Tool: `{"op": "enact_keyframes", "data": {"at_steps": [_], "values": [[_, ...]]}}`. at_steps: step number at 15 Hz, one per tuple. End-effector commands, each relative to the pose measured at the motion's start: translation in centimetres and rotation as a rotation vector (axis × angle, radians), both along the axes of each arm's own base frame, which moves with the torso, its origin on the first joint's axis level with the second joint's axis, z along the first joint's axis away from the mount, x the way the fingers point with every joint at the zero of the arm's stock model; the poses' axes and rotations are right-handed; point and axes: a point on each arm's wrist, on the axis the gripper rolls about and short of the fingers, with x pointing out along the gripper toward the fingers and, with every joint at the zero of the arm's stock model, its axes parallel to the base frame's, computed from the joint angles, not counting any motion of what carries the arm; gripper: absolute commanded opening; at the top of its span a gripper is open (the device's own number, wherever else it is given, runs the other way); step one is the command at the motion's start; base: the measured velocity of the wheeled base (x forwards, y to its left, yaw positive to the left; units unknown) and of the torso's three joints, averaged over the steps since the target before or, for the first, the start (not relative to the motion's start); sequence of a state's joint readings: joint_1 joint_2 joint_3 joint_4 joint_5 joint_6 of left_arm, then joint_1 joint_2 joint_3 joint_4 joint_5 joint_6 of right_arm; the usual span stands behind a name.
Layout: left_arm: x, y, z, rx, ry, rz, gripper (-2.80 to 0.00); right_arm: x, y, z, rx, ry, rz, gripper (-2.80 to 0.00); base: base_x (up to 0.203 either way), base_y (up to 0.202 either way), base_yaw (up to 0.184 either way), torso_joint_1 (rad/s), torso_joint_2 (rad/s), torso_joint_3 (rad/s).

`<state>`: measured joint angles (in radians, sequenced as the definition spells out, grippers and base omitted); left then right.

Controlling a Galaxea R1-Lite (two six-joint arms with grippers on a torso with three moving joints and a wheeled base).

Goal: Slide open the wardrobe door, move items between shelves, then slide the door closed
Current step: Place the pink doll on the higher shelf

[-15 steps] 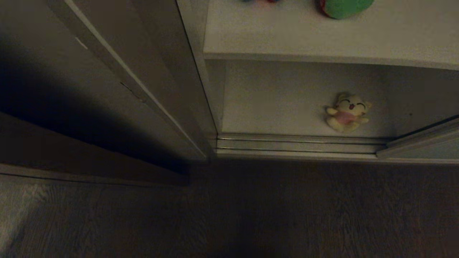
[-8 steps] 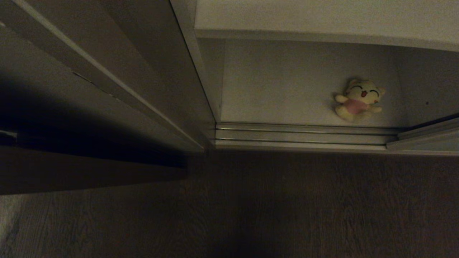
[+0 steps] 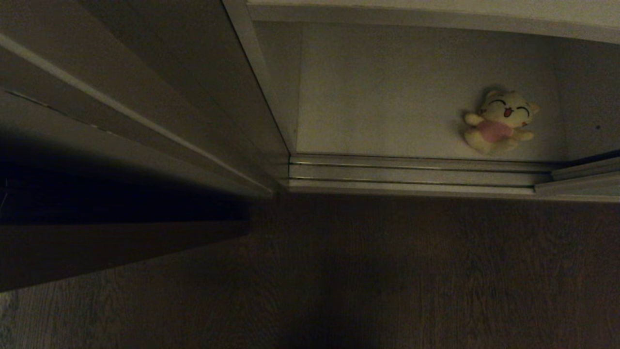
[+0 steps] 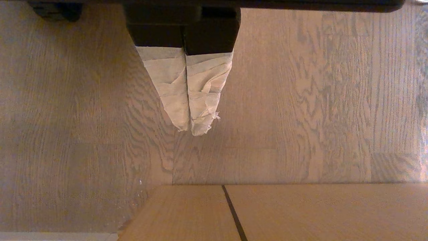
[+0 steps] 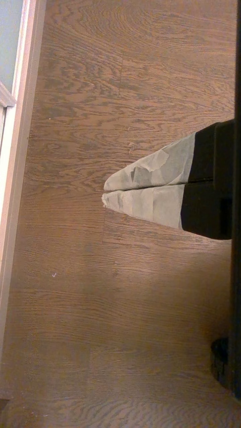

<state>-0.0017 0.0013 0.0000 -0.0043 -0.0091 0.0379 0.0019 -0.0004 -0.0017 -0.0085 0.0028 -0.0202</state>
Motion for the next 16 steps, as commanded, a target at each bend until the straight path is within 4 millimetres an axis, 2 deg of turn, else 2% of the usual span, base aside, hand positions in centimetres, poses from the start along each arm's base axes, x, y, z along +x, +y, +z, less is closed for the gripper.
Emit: {"op": "enact_keyframes", "data": {"at_steps": [1,12,16], "values": [[-0.01,0.00,0.00,0.000,-0.002,0.000,-2.80,-0.01,0.00,0.00,-0.001,-0.002,0.000,-2.80,0.000,0.000,0.000,0.000,0.00,0.000],[-0.01,0.00,0.00,0.000,-0.002,0.000,-2.80,-0.01,0.00,0.00,-0.001,-0.002,0.001,-2.80,0.000,0.000,0.000,0.000,0.00,0.000],[-0.01,0.00,0.00,-0.001,-0.002,-0.001,-2.80,-0.01,0.00,-0.13,-0.058,0.009,0.002,-2.80,0.000,0.000,0.000,0.000,0.00,0.000]]}}
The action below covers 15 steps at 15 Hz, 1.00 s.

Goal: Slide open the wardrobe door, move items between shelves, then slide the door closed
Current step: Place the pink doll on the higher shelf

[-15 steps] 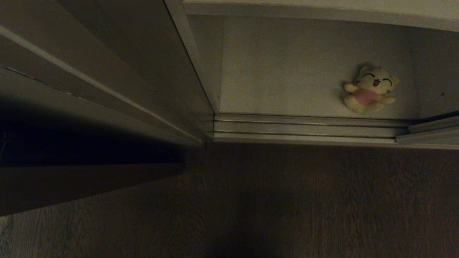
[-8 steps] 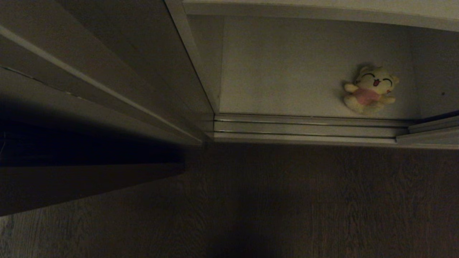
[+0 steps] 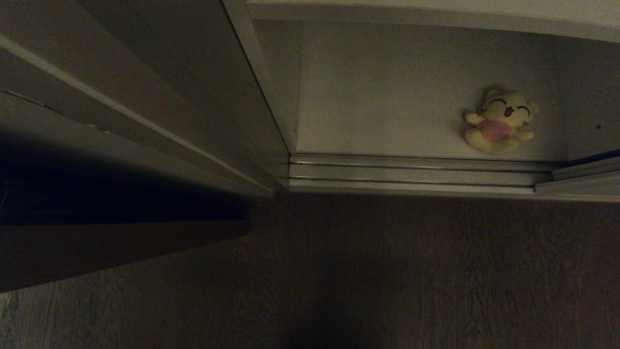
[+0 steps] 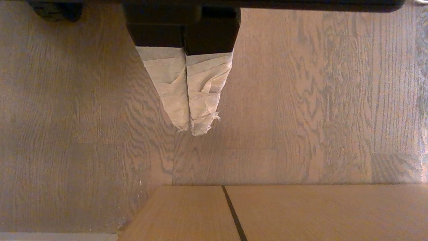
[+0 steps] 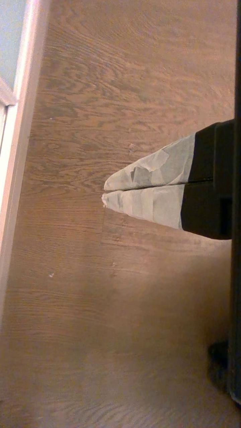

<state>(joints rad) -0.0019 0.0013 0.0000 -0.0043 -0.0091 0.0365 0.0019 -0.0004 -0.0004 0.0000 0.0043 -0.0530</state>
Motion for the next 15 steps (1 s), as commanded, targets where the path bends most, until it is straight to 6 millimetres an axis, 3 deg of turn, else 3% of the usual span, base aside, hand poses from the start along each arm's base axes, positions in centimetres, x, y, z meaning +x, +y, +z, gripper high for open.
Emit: {"op": "enact_keyframes", "data": {"at_steps": [1,7,11,15], "values": [[0.0,0.0,0.0,0.000,-0.002,0.000,-2.80,0.0,0.0,0.0,-0.033,0.002,0.000,-2.80,0.000,0.000,0.000,0.000,0.00,0.000],[0.0,0.0,0.0,-0.001,-0.002,0.000,-2.80,-0.4,0.0,0.8,-0.051,0.017,0.002,-2.80,0.000,0.000,0.000,0.000,0.00,0.000],[0.0,0.0,0.0,-0.005,-0.003,0.000,-2.80,0.2,0.0,7.9,-0.005,0.058,0.014,-2.80,0.000,0.000,0.000,0.000,0.00,0.000],[0.0,0.0,0.0,-0.006,-0.003,0.000,-2.80,3.1,-0.2,11.2,0.012,0.171,-0.052,-2.80,0.000,0.000,0.000,0.000,0.00,0.000]]}}
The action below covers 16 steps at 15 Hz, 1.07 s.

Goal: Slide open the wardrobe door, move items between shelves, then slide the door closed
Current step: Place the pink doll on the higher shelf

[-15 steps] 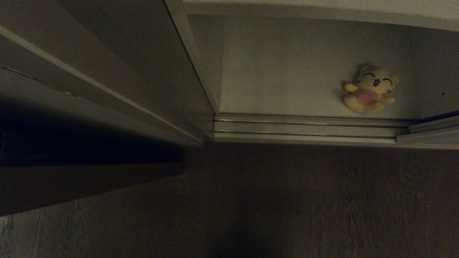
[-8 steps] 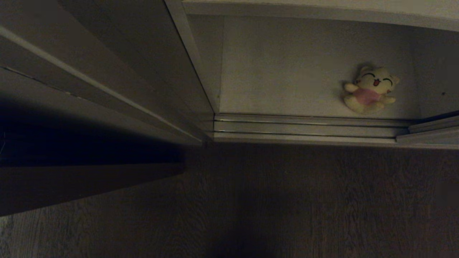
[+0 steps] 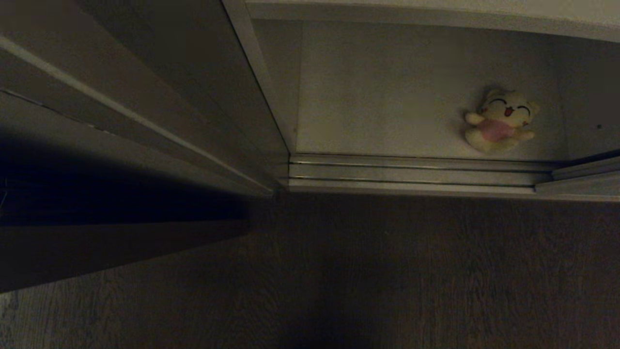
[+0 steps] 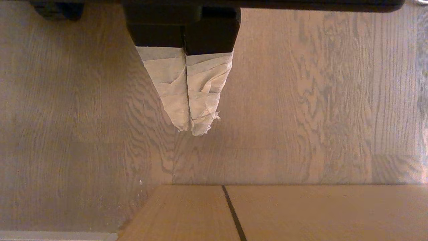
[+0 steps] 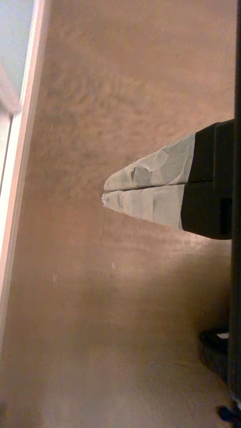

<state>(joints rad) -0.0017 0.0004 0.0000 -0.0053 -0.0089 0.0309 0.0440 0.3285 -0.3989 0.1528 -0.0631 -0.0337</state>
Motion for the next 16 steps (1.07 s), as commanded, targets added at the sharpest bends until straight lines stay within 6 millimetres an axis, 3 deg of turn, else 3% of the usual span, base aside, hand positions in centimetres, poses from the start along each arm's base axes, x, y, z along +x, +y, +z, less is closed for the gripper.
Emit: {"op": "enact_keyframes", "data": {"at_steps": [1,3,6,11,16], "values": [[0.0,0.0,0.0,0.000,-0.001,0.000,-2.80,3.0,0.0,2.0,0.010,0.110,-0.053,-2.80,0.000,0.000,0.000,0.000,0.00,0.000],[0.0,0.0,0.0,0.000,-0.001,0.000,-2.80,4.9,0.1,2.8,0.089,0.170,-0.095,-2.80,0.000,0.000,0.000,0.000,0.00,0.000],[0.0,0.0,0.0,0.000,-0.001,0.000,-2.80,8.1,-0.1,2.1,0.139,0.327,-0.162,-2.80,0.000,0.000,0.000,0.000,0.00,0.000],[0.0,0.0,0.0,0.000,0.000,0.000,-2.80,12.5,-0.8,-0.8,0.214,0.564,-0.130,-2.80,0.000,0.000,0.000,0.000,0.00,0.000],[0.0,0.0,0.0,0.000,-0.001,0.000,-2.80,18.2,-3.6,-3.7,0.317,0.615,-0.121,-2.80,0.000,0.000,0.000,0.000,0.00,0.000]]}}
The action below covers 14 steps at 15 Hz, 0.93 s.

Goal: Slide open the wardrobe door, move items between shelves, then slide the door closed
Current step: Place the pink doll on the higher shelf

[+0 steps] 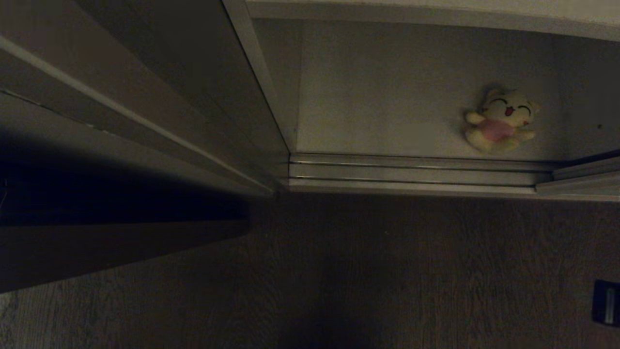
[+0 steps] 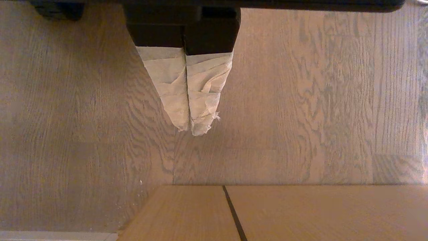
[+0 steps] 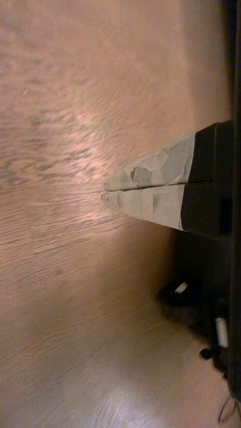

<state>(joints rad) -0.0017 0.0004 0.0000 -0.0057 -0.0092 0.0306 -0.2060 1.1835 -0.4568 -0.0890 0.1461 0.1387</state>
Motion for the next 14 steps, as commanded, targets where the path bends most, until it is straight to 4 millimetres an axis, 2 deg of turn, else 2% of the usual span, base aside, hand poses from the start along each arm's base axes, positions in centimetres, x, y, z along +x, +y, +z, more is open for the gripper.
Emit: {"op": "enact_keyframes", "data": {"at_steps": [1,4,7,8,11,14], "values": [[0.0,0.0,0.0,0.000,-0.001,0.000,-2.80,3.3,-1.6,-2.2,0.051,0.073,-0.005,-2.80,0.000,0.000,0.000,0.000,0.00,0.000],[0.0,0.0,0.0,0.000,-0.001,0.000,-2.80,6.5,-3.1,-3.3,0.053,0.012,0.017,-2.80,0.000,0.000,0.000,0.000,0.00,0.000],[0.0,0.0,0.0,0.000,-0.001,0.000,-2.80,9.5,-4.3,-2.1,0.021,-0.087,0.020,-2.80,0.000,0.000,0.000,0.000,0.00,0.000],[0.0,0.0,0.0,0.000,-0.001,0.000,-2.80,10.1,-4.4,-2.1,0.019,-0.094,0.024,0.00,0.000,0.000,0.000,0.000,0.00,0.000],[0.0,0.0,0.0,0.000,-0.001,0.000,-2.80,11.9,-4.8,-2.8,0.026,-0.123,0.049,0.00,0.000,0.000,0.000,0.000,0.00,0.000],[0.0,0.0,0.0,0.000,0.000,0.000,-2.80,14.4,-5.5,-2.5,0.006,-0.273,0.107,0.00,0.000,0.000,0.000,0.000,0.00,0.000]]}}
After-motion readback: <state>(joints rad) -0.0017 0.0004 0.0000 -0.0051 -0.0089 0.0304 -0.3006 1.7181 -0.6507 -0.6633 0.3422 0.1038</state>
